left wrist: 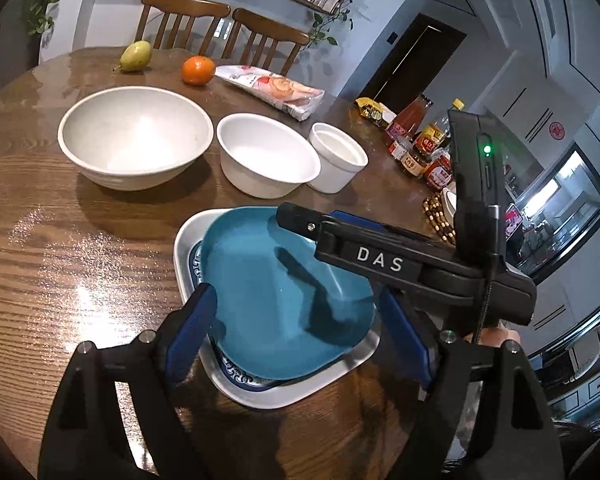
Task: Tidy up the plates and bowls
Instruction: 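Lower the teal dish onto the patterned plate with the right gripper, then open the right gripper to release the teal dish on the plate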
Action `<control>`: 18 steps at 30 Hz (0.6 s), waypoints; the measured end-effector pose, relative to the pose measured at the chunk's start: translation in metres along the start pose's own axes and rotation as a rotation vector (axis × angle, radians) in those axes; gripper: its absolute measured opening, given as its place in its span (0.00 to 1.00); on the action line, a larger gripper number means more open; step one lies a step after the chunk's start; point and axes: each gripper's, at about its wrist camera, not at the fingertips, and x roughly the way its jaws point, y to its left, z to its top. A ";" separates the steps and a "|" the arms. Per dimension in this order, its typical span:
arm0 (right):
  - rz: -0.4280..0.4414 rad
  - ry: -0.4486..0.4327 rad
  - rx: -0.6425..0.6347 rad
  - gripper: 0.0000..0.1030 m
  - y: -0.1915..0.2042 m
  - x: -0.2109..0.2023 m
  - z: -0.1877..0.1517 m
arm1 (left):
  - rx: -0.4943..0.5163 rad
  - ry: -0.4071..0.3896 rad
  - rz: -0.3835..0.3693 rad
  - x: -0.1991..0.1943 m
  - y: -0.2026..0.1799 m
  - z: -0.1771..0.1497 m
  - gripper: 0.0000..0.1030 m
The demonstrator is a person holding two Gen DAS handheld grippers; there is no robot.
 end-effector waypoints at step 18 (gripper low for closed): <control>0.005 0.010 0.040 0.69 -0.007 0.002 0.001 | -0.070 0.002 0.000 0.007 0.017 0.006 0.79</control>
